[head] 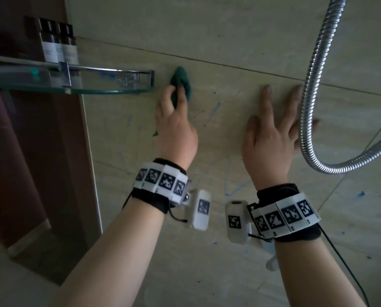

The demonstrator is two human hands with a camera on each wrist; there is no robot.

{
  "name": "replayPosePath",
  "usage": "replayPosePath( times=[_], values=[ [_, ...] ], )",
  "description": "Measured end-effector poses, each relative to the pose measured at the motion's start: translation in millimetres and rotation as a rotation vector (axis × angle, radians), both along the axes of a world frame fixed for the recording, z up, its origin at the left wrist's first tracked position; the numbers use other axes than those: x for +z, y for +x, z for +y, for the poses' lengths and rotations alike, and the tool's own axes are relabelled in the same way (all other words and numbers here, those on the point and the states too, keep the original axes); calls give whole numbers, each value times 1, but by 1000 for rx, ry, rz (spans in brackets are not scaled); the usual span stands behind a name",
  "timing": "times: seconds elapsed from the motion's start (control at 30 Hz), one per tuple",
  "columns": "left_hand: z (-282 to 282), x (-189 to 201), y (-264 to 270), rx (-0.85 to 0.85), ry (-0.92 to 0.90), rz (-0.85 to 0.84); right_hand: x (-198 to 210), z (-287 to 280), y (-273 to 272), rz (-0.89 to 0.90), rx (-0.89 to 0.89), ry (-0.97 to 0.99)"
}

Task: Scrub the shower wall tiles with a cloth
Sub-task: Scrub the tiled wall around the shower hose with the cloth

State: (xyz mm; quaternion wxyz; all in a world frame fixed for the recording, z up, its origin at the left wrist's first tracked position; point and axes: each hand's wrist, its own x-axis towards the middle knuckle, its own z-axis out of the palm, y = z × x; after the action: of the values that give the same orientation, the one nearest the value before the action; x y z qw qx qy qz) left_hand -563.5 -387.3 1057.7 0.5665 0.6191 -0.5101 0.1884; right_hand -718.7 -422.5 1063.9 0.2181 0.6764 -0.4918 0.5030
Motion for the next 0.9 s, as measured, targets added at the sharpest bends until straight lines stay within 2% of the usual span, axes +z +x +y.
replayPosePath(
  times=[0.13, 0.2, 0.37, 0.47, 0.6, 0.67, 0.8, 0.9],
  values=[
    [8, -35, -18, -132, 16, -201, 0, 1, 0, 6, 0, 3],
    [4, -21, -13, -128, -20, -164, 0, 1, -1, 16, -4, 13],
    [-11, 44, 1, -91, -147, -51, -1, 2, -2, 13, 18, 9],
    [-12, 30, -8, -165, -151, -101, -1, 1, -2, 20, 24, 2],
    [-2, -6, -15, -255, -52, -374, -1, 3, -2, 15, 26, -22],
    [-1, 4, -5, -279, -39, -419, -1, 3, -1, 10, 18, -25],
    [-5, 41, 3, -186, -33, -412, -2, 1, -2, 15, 21, -3],
    [-8, 39, -6, -145, -68, -438, -3, 0, -3, 22, 16, -1]
  ],
)
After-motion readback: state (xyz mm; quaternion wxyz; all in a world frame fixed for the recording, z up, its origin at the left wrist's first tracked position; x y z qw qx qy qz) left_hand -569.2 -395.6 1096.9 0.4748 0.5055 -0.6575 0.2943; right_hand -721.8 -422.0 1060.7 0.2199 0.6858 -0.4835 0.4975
